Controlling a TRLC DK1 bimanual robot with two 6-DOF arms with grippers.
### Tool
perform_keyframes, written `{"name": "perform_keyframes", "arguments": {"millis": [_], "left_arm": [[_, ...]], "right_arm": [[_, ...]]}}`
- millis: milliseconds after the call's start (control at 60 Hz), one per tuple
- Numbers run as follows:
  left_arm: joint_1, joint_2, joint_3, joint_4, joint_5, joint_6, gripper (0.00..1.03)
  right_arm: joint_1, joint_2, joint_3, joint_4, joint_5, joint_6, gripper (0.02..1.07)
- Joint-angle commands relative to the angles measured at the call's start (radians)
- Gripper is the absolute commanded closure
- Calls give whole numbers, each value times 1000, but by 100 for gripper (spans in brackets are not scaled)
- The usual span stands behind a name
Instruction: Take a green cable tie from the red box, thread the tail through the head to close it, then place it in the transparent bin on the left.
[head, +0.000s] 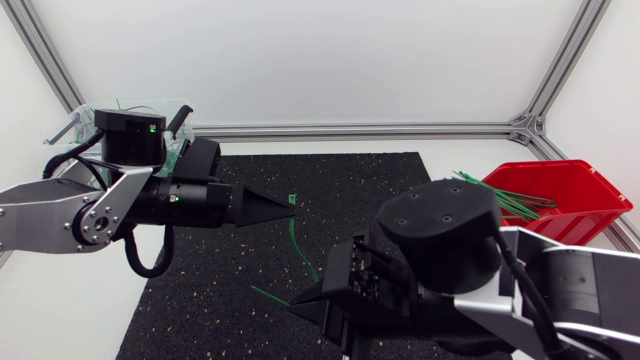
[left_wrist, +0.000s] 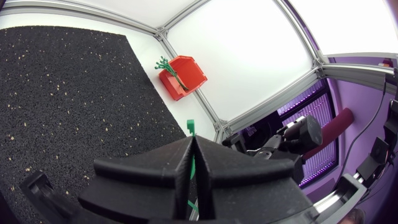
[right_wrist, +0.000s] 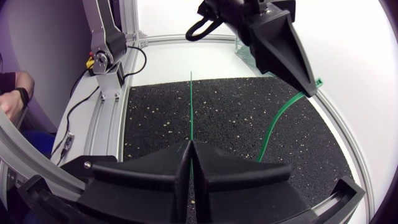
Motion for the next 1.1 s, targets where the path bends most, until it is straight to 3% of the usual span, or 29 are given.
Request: {"name": "perform_keyframes", "arguments": {"millis": [0, 383, 450, 500, 533, 633, 750, 1083], "left_arm": [[-23, -30, -35, 25, -12, -28, 99], [-44, -60, -59, 72, -37, -67, 99], [-46, -60, -59, 72, -37, -67, 99], [-46, -60, -59, 72, -37, -68, 99], [-47, -60, -61, 72, -37, -70, 99], [-47, -60, -62, 72, -37, -70, 99], [-53, -62, -67, 74, -40, -68, 99], [-55, -68, -76, 77, -43, -70, 99]], "right_arm": [[-15, -26, 54, -63, -28, 79, 102], [-9, -89, 123, -165, -74, 143, 102], [-44, -92, 149, -191, -189, 120, 102], [-121, -74, 181, -241, -344, 111, 102], [-175, -63, 192, -252, -381, 126, 102], [-195, -60, 198, -255, -361, 119, 102], [-115, -90, 210, -260, -219, 113, 102], [-53, -107, 281, -352, -186, 126, 102]]}}
